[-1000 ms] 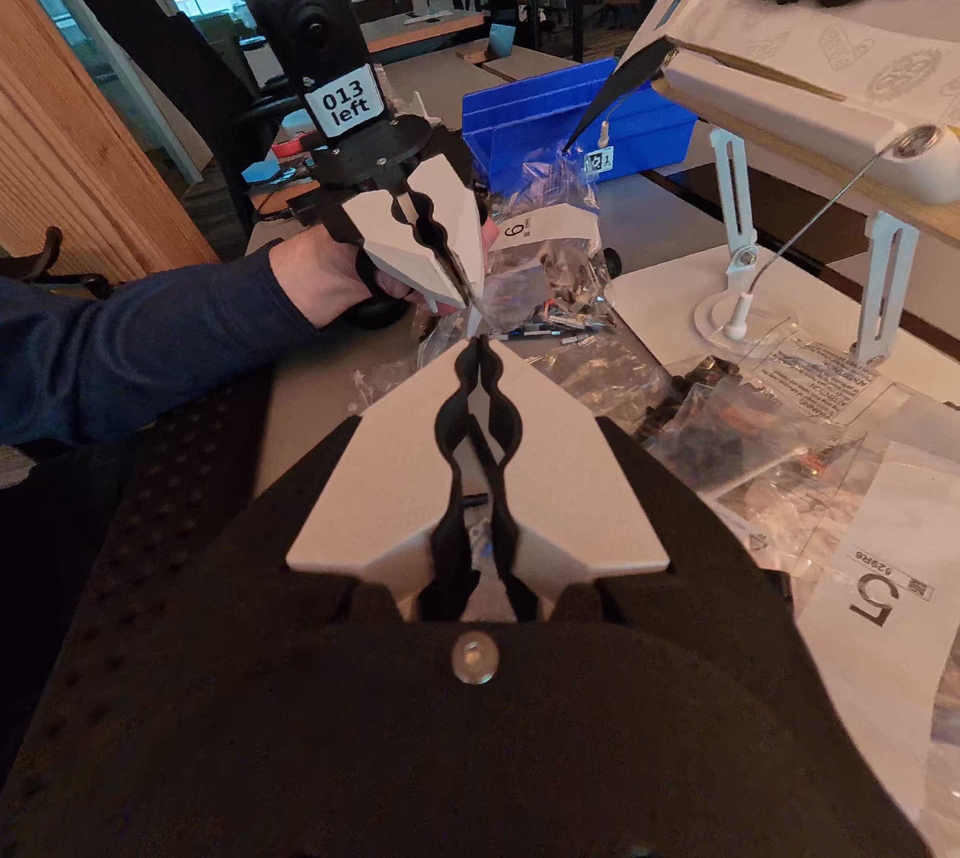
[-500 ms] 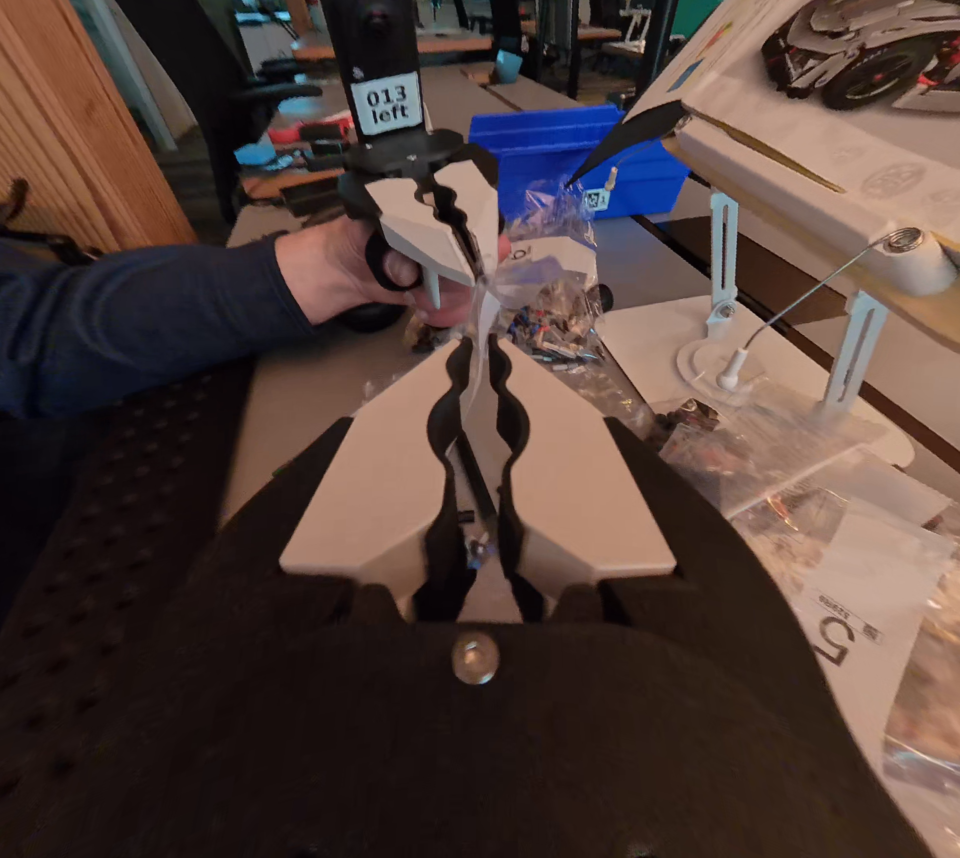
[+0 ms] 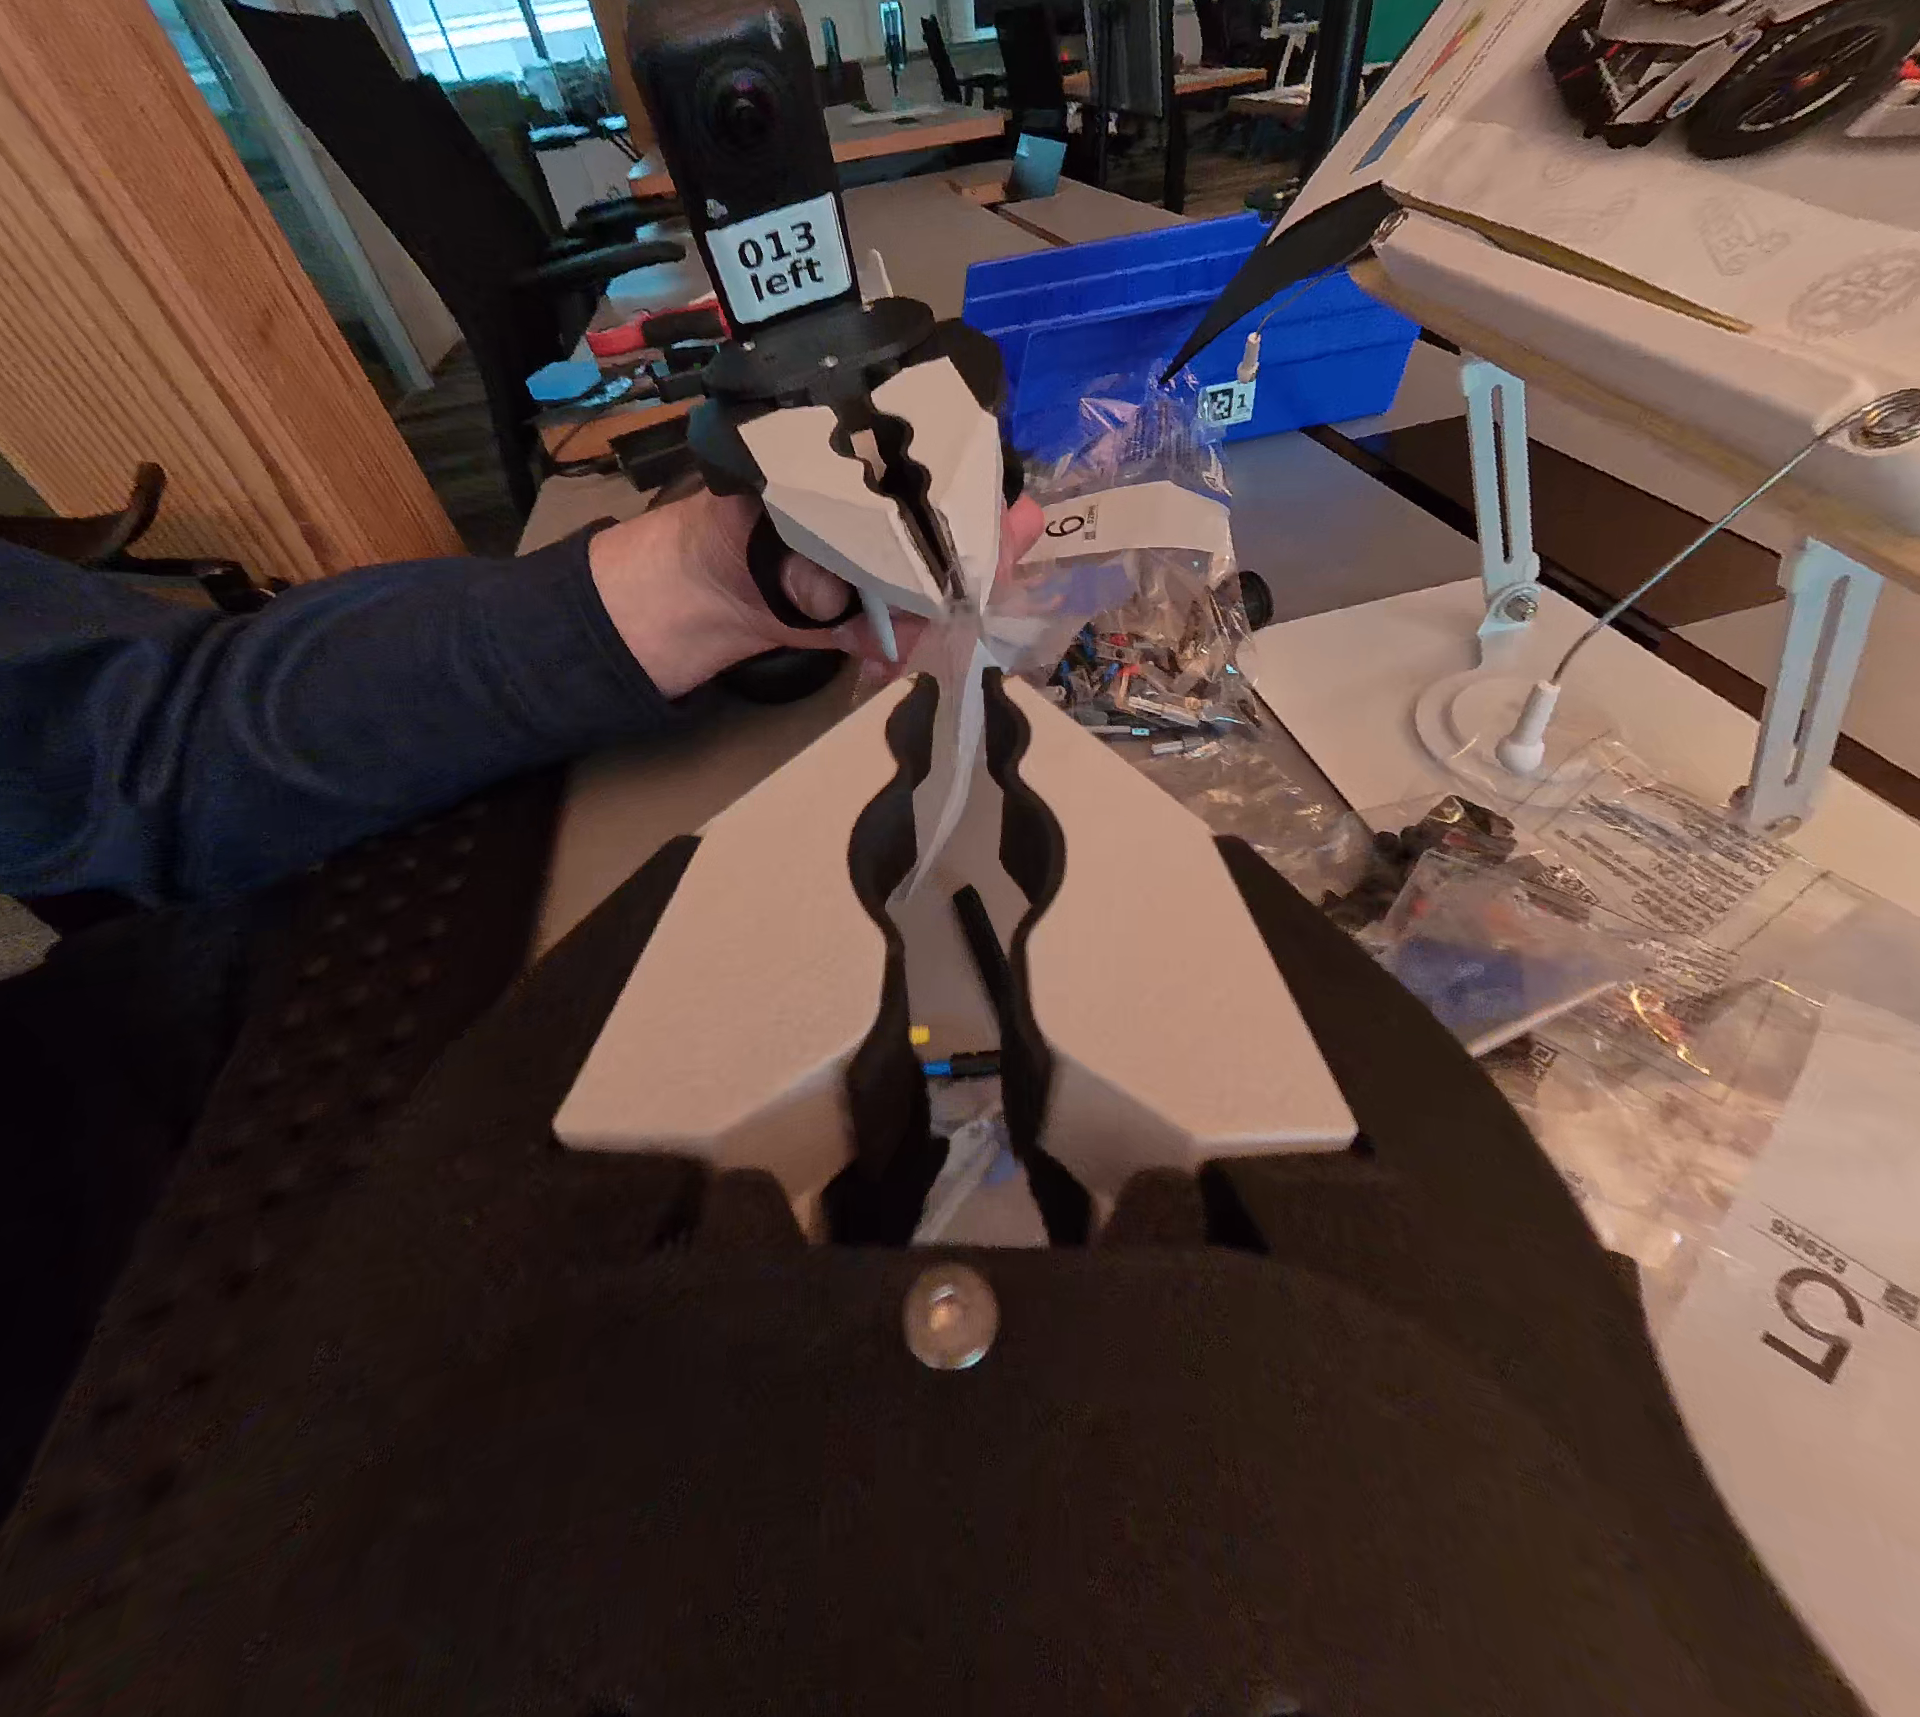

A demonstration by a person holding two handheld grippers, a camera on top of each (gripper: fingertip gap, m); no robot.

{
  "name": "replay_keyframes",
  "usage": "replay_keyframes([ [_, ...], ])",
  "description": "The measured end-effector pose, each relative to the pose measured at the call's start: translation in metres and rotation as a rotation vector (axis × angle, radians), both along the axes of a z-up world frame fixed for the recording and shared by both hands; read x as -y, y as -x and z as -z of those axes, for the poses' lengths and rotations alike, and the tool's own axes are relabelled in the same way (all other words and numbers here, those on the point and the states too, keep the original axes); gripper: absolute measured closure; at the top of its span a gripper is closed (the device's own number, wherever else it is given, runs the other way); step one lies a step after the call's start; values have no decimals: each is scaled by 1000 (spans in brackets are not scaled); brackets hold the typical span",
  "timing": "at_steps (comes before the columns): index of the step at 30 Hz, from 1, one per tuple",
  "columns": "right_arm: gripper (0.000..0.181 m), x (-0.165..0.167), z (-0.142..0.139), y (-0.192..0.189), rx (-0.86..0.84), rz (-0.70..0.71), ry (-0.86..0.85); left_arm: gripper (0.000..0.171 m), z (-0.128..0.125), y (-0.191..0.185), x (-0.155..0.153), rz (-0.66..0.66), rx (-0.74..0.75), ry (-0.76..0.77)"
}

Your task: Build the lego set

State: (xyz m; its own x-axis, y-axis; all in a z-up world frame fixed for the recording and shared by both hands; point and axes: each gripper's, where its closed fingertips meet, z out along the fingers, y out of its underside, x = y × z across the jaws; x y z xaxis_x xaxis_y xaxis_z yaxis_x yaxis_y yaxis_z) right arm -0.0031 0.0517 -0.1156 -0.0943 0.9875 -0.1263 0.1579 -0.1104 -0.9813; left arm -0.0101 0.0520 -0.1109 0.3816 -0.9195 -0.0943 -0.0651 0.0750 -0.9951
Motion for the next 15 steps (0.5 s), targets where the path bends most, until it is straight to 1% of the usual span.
replay_keyframes([
  [7, 173, -1, -7, -3, -52, -21, 72, 171, 1, -2, 0, 5, 1, 1],
  [15, 170, 0, -8, -3, -64, -52, 136, 171, 2, -3, 0, 4, -7, -2],
])
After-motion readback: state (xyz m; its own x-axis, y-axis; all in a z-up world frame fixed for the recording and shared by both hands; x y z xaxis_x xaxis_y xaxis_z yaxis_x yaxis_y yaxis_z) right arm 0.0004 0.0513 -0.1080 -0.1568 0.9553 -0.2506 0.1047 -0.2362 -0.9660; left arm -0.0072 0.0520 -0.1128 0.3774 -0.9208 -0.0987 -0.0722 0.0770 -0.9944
